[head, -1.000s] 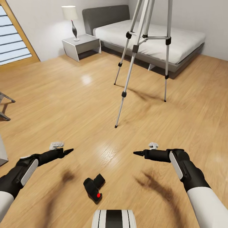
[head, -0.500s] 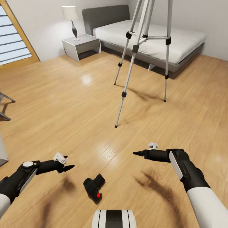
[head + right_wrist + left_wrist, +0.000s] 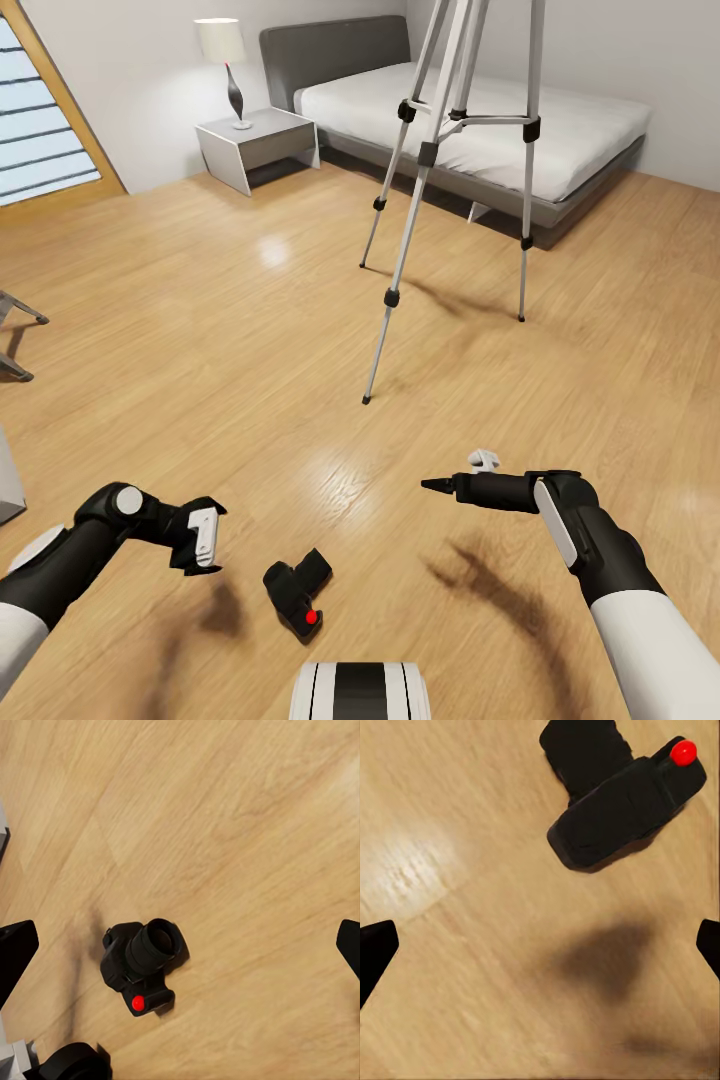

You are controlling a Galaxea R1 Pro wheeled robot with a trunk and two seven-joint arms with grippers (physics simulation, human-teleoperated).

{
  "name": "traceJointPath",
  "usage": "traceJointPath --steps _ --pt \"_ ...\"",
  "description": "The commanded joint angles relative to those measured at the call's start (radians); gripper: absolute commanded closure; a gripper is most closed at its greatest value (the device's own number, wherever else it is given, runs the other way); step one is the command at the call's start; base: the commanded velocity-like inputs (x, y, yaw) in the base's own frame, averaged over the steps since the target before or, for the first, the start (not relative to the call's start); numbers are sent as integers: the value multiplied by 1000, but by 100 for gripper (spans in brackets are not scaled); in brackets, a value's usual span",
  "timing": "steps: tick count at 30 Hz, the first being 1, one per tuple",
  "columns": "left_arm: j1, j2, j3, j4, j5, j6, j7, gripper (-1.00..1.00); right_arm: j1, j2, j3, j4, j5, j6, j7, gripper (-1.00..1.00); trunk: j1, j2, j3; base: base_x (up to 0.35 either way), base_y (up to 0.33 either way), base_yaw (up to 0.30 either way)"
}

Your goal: Attach the digital camera to the camera tripod in the bedroom.

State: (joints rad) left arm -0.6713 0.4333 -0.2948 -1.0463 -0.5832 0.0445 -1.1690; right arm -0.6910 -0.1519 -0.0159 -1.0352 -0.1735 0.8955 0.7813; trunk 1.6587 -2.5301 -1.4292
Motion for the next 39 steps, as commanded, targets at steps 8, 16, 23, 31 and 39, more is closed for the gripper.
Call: traceJointPath --steps 8,16,23,31,39 --pt "-1 -24 1 -62 -45 -178 -150 -100 0 -1 -1 0 -3 6 1 -100 0 0 -1 0 0 0" --pt "-1 -43 2 -65 -60 -216 -168 -100 0 -1 -1 0 -3 5 1 -100 0 0 -1 0 0 0" --pt "-1 -77 1 -58 -100 -221 -152 -100 0 -1 -1 0 -3 5 1 -100 0 0 -1 0 0 0" --pt "-2 -132 2 20 -227 -225 -37 -100 0 0 -1 9 0 5 1 -100 0 0 -1 0 0 0" --pt "-28 -224 2 170 -351 -317 9 -100 0 0 -1 10 0 5 1 -100 0 0 -1 0 0 0"
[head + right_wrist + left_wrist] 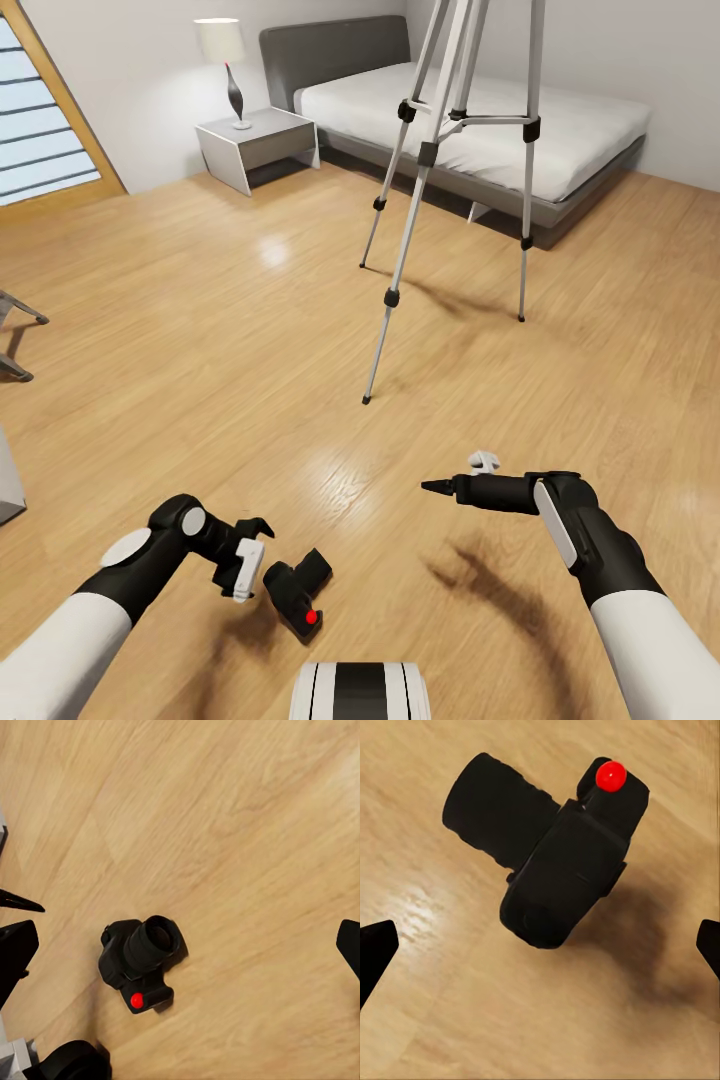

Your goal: Attach the digital camera to the camera tripod in the bedroom.

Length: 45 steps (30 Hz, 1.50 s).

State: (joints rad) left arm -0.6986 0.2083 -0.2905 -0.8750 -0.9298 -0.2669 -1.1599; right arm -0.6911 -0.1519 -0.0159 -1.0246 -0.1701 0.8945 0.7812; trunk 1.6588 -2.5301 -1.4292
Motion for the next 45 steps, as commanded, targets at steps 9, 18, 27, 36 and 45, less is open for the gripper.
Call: traceJointPath --steps 9,18,27,36,45 --pt "-3 -9 -2 14 -18 -27 1 -100 -1 0 -1 1 -3 6 0 -100 0 0 -1 0 0 0" --pt "-6 -9 -1 13 -21 -32 2 -100 -1 0 -1 6 -2 6 -2 -100 0 0 -1 0 0 0" --pt "-59 -9 -1 44 -40 -32 8 -100 -1 -1 -1 7 -3 5 -3 -100 0 0 -1 0 0 0" --pt "-146 -15 -1 216 -146 -32 173 -100 -1 -1 -1 8 -2 3 -9 -100 0 0 -1 0 0 0" --pt "-155 -15 -2 240 -169 -32 197 -100 -1 -1 -1 8 -2 3 -10 -100 0 0 -1 0 0 0"
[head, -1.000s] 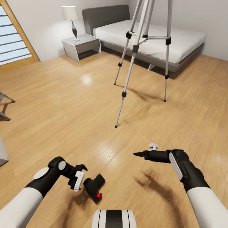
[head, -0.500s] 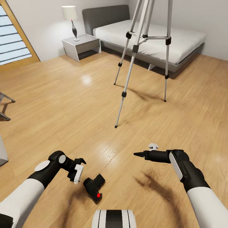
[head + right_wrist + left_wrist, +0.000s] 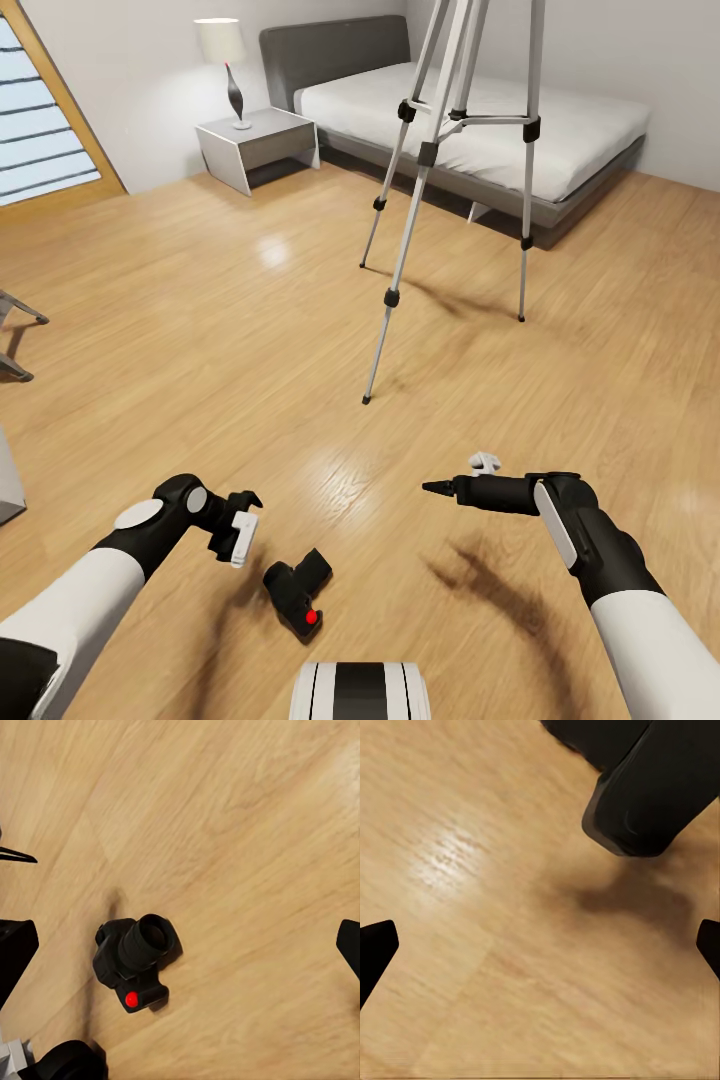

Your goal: Attach the digital camera to the camera tripod in the bedroom.

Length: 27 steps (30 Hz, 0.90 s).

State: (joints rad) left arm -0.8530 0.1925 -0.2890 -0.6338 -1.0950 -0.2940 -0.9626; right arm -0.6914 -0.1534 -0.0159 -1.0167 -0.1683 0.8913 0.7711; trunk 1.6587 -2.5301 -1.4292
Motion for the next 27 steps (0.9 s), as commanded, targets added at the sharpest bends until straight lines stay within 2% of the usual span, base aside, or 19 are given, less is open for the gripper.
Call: traceJointPath --steps 1,7,12,18,27 --pt "-1 1 -4 0 -9 -5 1 -100 0 0 -1 0 -4 6 1 -100 0 0 -1 0 0 0" --pt "-1 0 -3 9 -47 -6 3 -100 0 0 -1 0 -3 6 1 -100 0 0 -1 0 0 0" --pt "-1 0 -4 26 -94 -14 4 -100 0 0 -1 0 -2 4 0 -100 0 0 -1 0 0 0" --pt "-1 0 -4 47 -109 -49 27 -100 0 0 -2 0 -2 3 -1 -100 0 0 -1 0 0 0" --pt "-1 -4 -4 56 -111 -65 52 -100 0 0 -2 1 -2 2 -2 -100 0 0 -1 0 0 0"
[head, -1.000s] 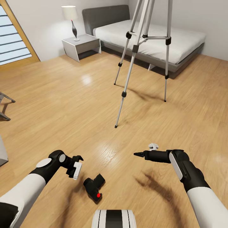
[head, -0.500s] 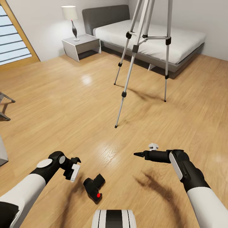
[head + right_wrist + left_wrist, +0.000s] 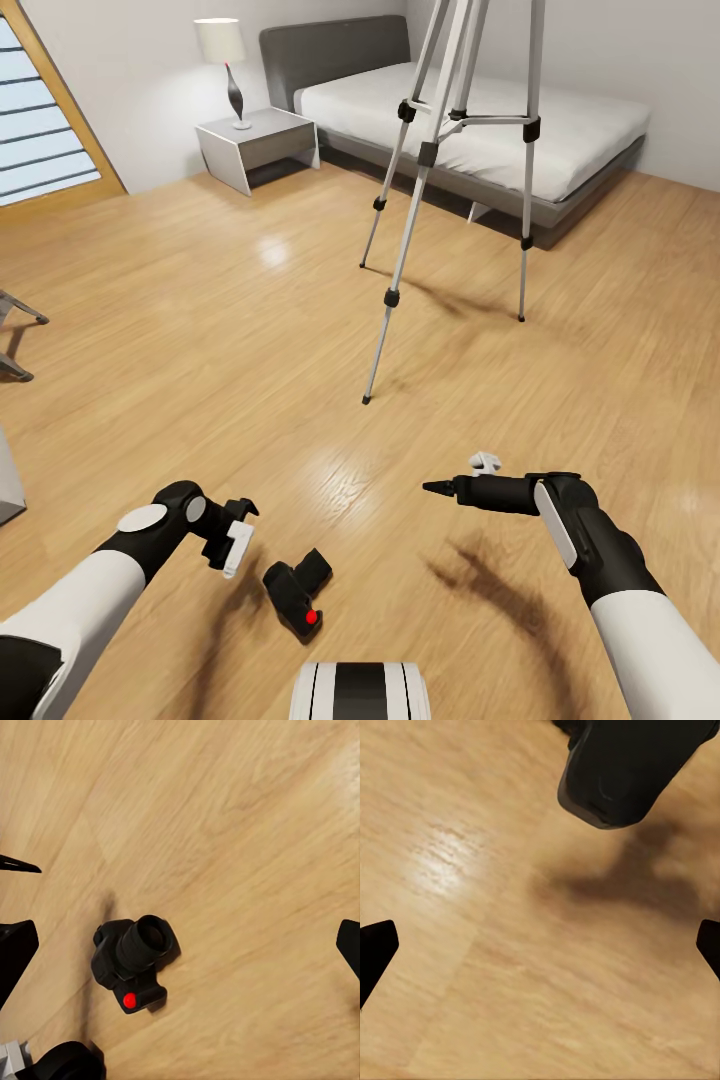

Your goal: Attach the digital camera to the camera tripod in the bedroom.

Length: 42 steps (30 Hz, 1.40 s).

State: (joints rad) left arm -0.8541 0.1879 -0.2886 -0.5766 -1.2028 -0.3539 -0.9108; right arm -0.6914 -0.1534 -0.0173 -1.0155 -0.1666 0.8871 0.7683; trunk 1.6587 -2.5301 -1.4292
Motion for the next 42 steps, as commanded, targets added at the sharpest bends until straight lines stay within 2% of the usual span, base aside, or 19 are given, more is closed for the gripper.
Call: traceJointPath --steps 1,10,16,22,34,42 --pt "0 -1 -4 -1 -3 -5 1 -100 0 0 -1 0 -4 6 0 -100 0 0 -1 0 0 0" --pt "0 -10 -4 0 0 -18 4 -100 0 0 0 0 -4 6 -4 -100 0 0 -1 0 0 0" --pt "0 -21 -4 1 5 -77 3 -100 0 0 0 0 -4 6 -9 -100 0 0 -1 0 0 0" --pt "0 -27 -1 1 8 -109 -1 -100 0 1 0 0 -4 6 -10 -100 0 0 -1 0 0 0" --pt "0 -47 -2 2 0 -102 5 -100 0 1 0 0 -4 5 -11 -100 0 0 -1 0 0 0" --pt "0 -53 -3 -1 6 -103 -40 -100 0 1 0 4 -4 5 -11 -100 0 0 -1 0 0 0"
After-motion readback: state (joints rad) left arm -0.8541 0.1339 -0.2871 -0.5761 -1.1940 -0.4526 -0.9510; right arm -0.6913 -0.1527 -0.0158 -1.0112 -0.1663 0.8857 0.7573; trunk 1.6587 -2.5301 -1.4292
